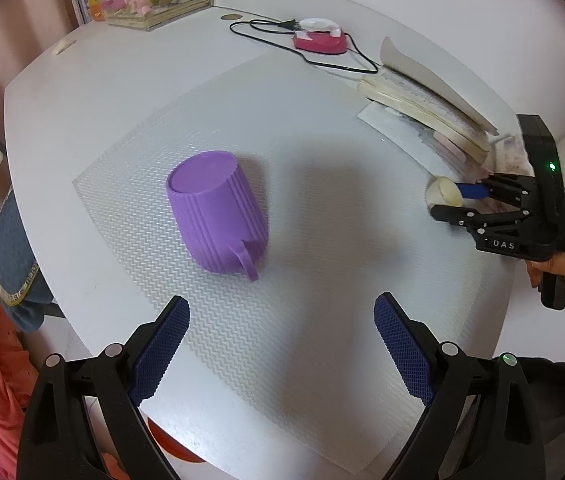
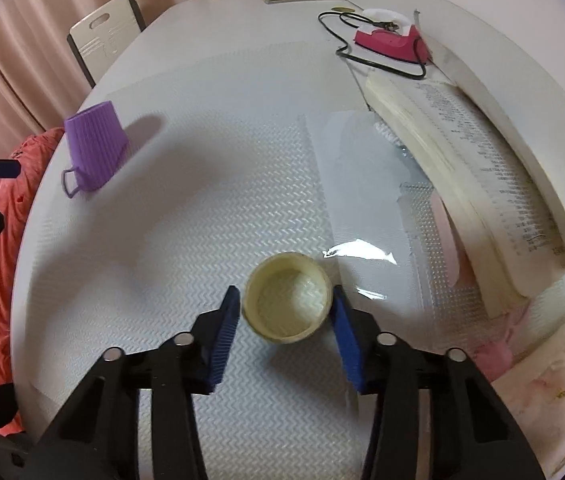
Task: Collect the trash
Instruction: 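Grasp the tape roll with the right tool while the left tool grasps the purple cup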
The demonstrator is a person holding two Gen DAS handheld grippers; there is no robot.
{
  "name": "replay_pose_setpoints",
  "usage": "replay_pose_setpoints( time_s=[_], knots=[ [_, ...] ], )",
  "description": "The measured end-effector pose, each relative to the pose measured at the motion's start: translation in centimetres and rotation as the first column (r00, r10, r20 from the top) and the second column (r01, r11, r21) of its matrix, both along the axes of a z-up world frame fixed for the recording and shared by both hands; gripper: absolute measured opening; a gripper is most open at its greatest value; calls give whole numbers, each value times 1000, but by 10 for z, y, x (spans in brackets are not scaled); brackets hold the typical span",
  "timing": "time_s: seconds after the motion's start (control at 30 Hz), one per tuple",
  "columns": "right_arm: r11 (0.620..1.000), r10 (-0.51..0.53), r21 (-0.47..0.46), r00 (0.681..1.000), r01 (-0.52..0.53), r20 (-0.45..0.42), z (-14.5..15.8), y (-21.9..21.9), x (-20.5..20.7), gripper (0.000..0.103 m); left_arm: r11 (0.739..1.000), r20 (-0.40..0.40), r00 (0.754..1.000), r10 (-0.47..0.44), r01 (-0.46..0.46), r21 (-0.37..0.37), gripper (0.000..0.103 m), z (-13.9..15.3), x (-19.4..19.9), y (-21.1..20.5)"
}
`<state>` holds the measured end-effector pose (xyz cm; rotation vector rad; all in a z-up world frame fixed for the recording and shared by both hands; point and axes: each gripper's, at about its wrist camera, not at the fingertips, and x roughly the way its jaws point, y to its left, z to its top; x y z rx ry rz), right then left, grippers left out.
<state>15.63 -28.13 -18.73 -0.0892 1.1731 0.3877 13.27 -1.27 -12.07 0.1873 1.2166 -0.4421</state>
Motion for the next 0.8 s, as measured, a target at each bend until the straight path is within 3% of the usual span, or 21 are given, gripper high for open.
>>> replay_pose_setpoints(
  time_s=[0.37, 0.57, 0.67, 0.8],
  knots=[
    [978, 180, 107, 983, -181, 19, 33, 61, 29, 41, 1000, 19, 1000, -13, 13, 7, 92, -14, 52, 9],
    [964, 241, 104, 970, -244, 42, 46, 86, 49, 41, 1000, 18, 1000, -22, 21, 9, 92, -32, 83, 13],
    [962, 245, 113, 969, -248, 35, 45, 89, 52, 41, 1000, -3, 1000, -17, 17, -20, 67, -40, 93, 14],
    [961, 246, 122, 969, -247, 23, 42, 90, 51, 41, 999, -4, 1000, -21, 21, -31, 66, -40, 91, 13]
  ],
)
